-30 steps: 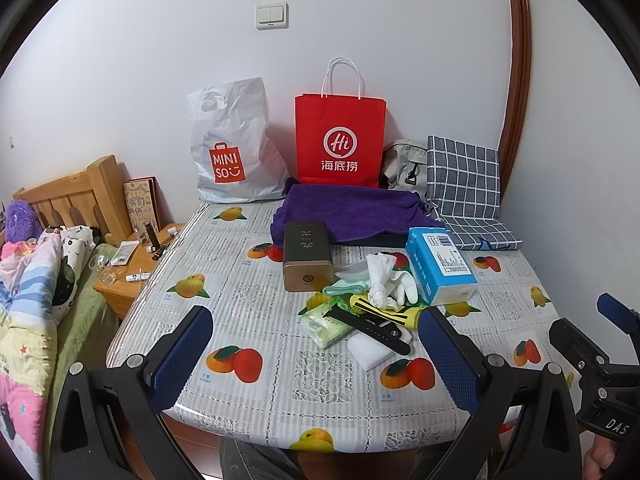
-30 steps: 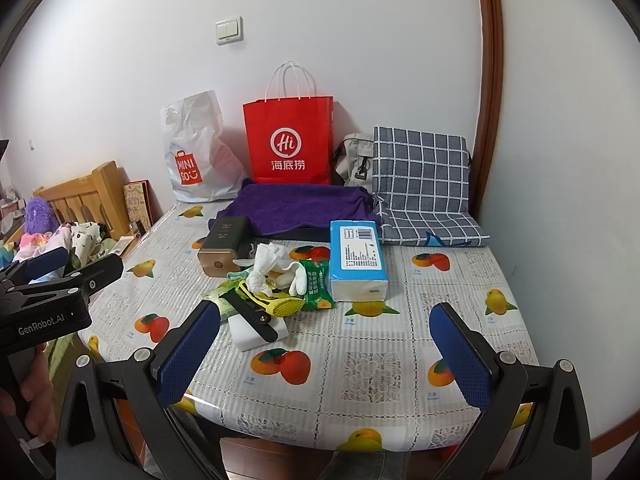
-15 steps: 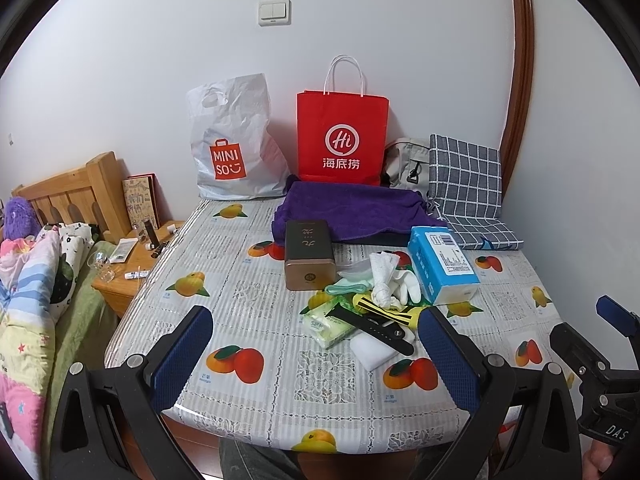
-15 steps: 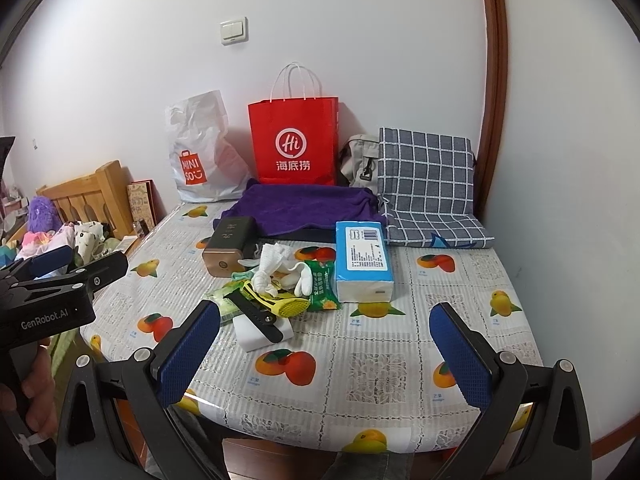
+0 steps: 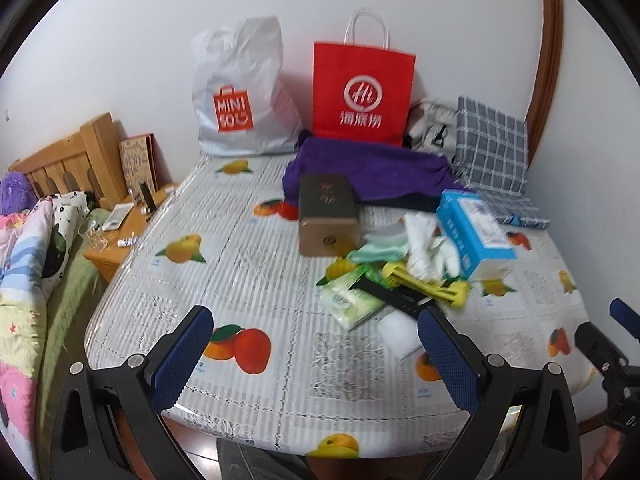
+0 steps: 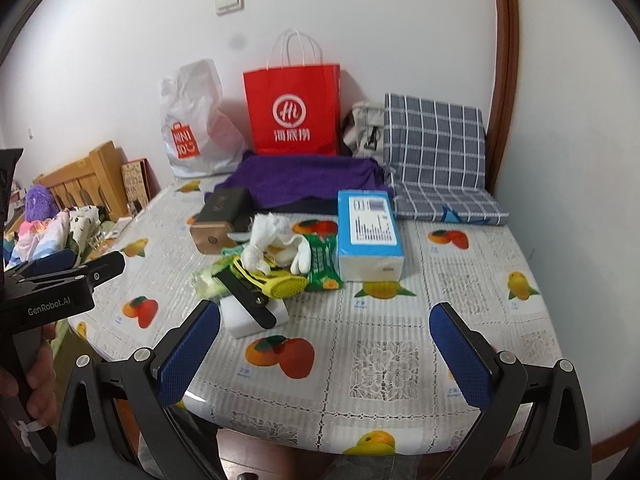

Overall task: Organize soft objects
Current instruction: 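Grasp the white tissue with the right gripper while the left tool approaches the green wipe pack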

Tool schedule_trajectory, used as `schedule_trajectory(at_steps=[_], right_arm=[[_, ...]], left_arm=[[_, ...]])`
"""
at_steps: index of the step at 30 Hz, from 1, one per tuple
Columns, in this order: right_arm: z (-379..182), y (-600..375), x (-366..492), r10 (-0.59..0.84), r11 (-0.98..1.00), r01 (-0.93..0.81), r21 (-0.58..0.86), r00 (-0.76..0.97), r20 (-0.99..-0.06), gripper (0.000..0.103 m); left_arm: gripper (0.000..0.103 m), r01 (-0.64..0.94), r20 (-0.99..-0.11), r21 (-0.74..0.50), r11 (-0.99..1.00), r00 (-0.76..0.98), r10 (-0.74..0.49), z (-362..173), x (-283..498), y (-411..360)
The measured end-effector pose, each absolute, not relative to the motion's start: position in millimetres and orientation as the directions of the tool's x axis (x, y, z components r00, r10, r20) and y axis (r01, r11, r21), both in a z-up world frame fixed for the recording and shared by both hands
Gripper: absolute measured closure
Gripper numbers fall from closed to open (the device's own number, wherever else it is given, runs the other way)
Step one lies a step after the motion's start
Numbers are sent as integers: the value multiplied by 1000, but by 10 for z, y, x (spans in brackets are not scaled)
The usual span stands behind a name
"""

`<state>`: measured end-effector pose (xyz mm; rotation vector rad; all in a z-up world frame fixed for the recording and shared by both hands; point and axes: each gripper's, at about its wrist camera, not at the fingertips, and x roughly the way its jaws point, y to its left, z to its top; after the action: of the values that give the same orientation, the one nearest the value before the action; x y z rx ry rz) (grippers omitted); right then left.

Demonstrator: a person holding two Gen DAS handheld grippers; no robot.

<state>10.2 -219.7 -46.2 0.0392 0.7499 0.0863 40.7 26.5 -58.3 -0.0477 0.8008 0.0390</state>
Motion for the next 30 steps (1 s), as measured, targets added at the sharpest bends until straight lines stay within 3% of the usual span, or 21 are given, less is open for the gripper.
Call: schedule_trajectory(at_steps=[8,21,28,30], right_arm=[[-881,-2078,390,147,989,-119,89,686,-713,3],[-1104,-1686,1172,331,943,-248,223,611,-719,41],[-1326,-1508,1556,348,937,-237,258,551,-759,47],[-1387,-1467,1639,339,940,-238,246,541,-770,54]], left_arm=[[2,-69,-782,-38,997,624,14,-1041,701,396],[2,-101,-836,-89,991,549,-20,-1480,1097,706],[2,-64,-848,-117,991,526,-66,-1638,1266,719],[2,-45,-849,-136,990,520,-93,-1672,1305,706]])
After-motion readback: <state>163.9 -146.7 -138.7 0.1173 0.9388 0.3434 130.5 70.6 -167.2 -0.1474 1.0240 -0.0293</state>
